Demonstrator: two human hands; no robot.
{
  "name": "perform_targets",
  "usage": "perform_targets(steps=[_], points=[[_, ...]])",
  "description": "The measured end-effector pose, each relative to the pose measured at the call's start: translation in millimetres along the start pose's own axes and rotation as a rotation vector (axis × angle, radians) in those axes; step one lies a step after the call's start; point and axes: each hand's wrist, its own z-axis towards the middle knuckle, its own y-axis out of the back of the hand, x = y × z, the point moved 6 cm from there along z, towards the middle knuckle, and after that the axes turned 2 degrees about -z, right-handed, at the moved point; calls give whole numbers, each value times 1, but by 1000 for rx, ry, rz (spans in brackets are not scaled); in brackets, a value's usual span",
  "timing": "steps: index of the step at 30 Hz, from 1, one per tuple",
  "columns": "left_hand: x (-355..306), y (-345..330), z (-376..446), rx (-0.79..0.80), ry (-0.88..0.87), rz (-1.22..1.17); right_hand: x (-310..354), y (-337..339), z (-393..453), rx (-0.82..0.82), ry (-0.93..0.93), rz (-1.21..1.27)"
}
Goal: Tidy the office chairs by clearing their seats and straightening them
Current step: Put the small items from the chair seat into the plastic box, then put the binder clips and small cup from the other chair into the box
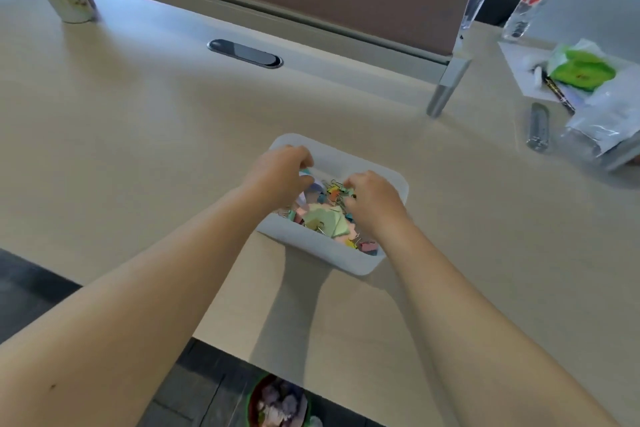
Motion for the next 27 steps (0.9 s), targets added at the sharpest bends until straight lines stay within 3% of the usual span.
perform_targets(steps=[5, 12, 20, 27], points=[[39, 45, -42, -104, 71, -49, 73, 5, -5, 3, 170, 13], [165, 120, -158, -266, 254, -94, 221, -19, -52, 36, 387, 38], [322, 194, -346, -446, 479, -116, 419, -94, -161, 129, 613, 107], [456, 231, -561, -640, 862, -139, 608, -183, -279, 304, 923, 66]])
